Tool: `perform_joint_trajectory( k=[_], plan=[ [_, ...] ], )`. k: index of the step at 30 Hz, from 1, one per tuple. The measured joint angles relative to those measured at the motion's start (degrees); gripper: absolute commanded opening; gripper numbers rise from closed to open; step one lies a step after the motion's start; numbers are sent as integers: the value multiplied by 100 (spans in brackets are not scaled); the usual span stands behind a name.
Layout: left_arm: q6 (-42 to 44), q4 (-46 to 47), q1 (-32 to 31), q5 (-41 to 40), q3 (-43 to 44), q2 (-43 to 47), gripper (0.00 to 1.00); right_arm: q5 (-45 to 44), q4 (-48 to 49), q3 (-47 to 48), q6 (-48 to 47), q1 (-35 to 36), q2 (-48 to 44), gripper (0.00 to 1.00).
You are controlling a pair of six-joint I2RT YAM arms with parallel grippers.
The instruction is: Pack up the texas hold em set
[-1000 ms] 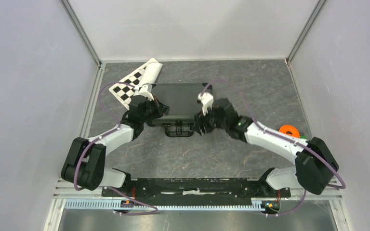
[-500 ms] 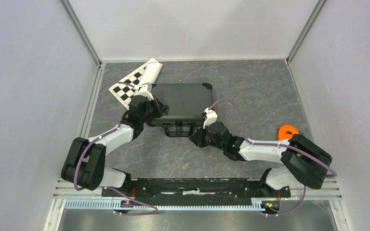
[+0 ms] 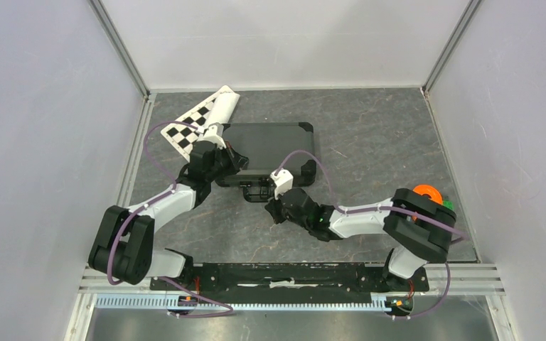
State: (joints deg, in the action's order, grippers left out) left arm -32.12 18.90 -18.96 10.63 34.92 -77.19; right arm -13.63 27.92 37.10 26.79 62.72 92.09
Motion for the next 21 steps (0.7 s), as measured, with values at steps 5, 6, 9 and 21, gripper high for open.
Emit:
perform_joint_trajectory(
  k=[5, 6, 9, 21],
  plan=[
    [0, 0, 0, 0, 0, 0, 2, -59, 101, 221, -195, 7, 424, 0],
    [0, 0, 0, 0, 0, 0, 2, -63, 118, 243, -212, 4, 518, 0],
    [0, 0, 0, 0, 0, -17, 2, -66, 116, 258, -238, 4, 680, 0],
    [-2, 271, 0, 20, 9, -216, 2, -509, -22, 909, -415, 4, 1113, 0]
  ],
)
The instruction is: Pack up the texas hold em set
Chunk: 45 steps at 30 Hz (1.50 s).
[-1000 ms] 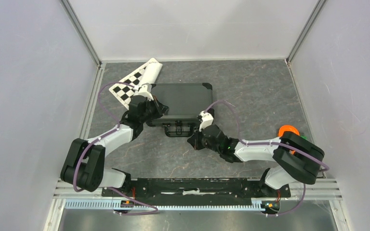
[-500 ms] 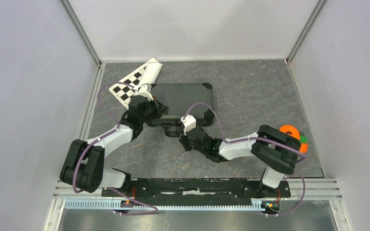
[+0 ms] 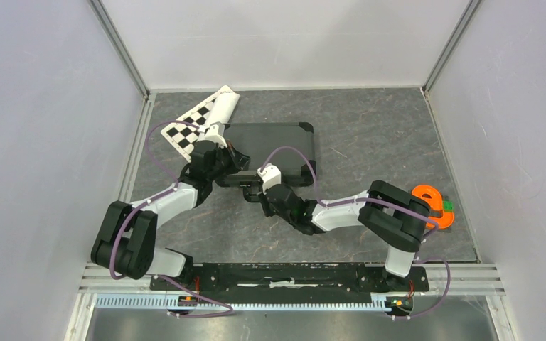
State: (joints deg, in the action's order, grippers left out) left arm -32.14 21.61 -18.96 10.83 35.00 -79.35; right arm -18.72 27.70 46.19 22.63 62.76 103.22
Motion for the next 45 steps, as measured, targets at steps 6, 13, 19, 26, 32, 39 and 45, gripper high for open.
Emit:
perform_joint_trajectory(
  k=[6, 13, 19, 26, 32, 39, 45],
  plan=[
    [0, 0, 0, 0, 0, 0, 2, -358, -208, 140, -136, 7, 4, 0],
    [0, 2, 0, 0, 0, 2, 2, -168, -232, 140, -640, 81, -26, 0],
    [0, 0, -2, 2, 0, 2, 2, 37, -310, 33, -1180, 219, -118, 39],
    [0, 2, 0, 0, 0, 2, 2, -428, -485, -352, -2286, 297, -575, 41],
    [0, 0, 0, 0, 0, 2, 2, -669, -450, -350, -3259, 297, -599, 48],
    [0, 0, 0, 0, 0, 2, 2, -459, -114, -415, -4050, 315, -492, 51],
    [0, 0, 0, 0, 0, 2, 2, -348, 291, -428, -4520, 315, -199, 50]
  ],
)
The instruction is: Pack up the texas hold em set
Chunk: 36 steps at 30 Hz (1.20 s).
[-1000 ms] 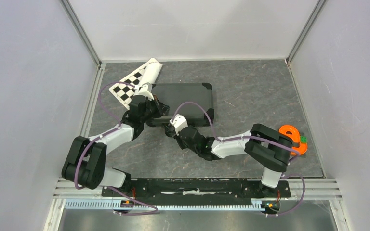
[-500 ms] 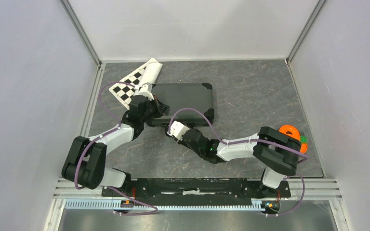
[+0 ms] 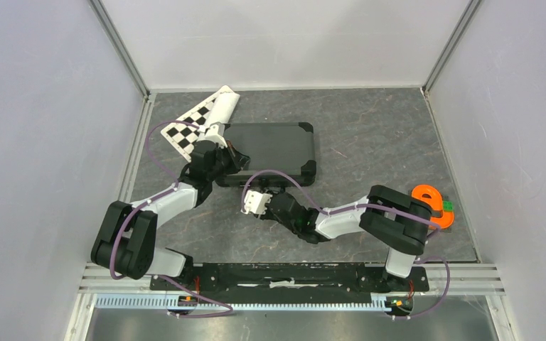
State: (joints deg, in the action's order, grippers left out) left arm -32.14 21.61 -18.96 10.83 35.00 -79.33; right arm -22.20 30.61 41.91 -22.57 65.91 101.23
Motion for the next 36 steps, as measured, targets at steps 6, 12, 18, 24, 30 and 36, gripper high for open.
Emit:
perform_joint_trajectory(
  k=[6, 12, 18, 24, 30, 36],
  plan=[
    [0, 0, 0, 0, 0, 0, 2, 111, 96, 63, -280, 0, 278, 49],
    [7, 50, -118, 85, -76, 0, 96, 116, 177, 164, -413, 0, 291, 43],
    [-212, 914, -1322, 1014, -855, 291, 96, 96, -68, 315, -619, 48, 455, 29],
    [-522, 643, -1130, 1233, -973, 157, 95, -142, -122, 304, -863, 133, 470, 19],
    [-509, 221, -1193, 1314, -981, 286, 93, 376, -55, -90, -791, 149, 188, 39],
    [-538, -398, -1285, 1244, -984, 1521, 94, 828, -24, -1311, -474, 133, -1622, 49]
  ],
)
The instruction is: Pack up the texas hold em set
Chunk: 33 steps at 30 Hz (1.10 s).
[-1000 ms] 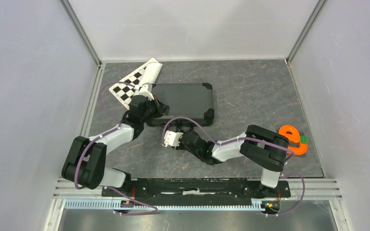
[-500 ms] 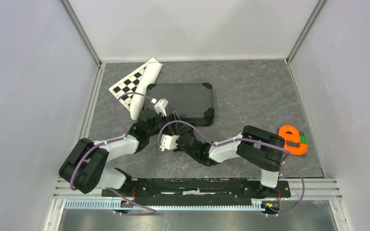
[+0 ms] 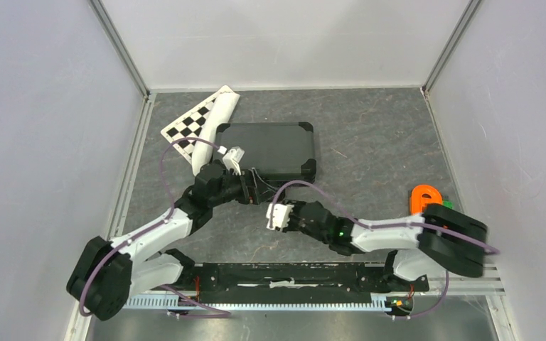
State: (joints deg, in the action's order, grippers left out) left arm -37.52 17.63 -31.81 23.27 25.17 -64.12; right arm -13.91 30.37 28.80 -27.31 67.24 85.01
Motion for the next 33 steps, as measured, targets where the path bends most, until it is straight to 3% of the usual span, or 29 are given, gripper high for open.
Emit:
perform_joint_trajectory(
  k=[6, 14, 18, 23, 29, 31, 33],
  plan=[
    [2, -1113, -9, -192, 321, 341, 88, -11, 11, -914, 649, -90, -1683, 50],
    [122, -2669, -9, -787, 490, 1099, 86, 90, -85, -1493, 1187, -369, -2608, 51],
    [192, -2872, -9, -911, 619, 1119, 71, 256, -151, -1493, 1421, -704, -2771, 51],
    [264, -3053, -9, -1003, 649, 1023, 62, 511, -407, -1480, 1709, -1228, -2907, 51],
    [291, -3119, -140, -1281, 662, 898, 20, 879, -774, -1169, 2179, -2085, -2949, 50],
    [284, -3097, -249, -1397, 660, 896, 21, 960, -894, -940, 2310, -2258, -2892, 50],
    [280, -3064, -356, -1504, 660, 892, 45, 1034, -986, -691, 2420, -2402, -2780, 50]
  ],
)
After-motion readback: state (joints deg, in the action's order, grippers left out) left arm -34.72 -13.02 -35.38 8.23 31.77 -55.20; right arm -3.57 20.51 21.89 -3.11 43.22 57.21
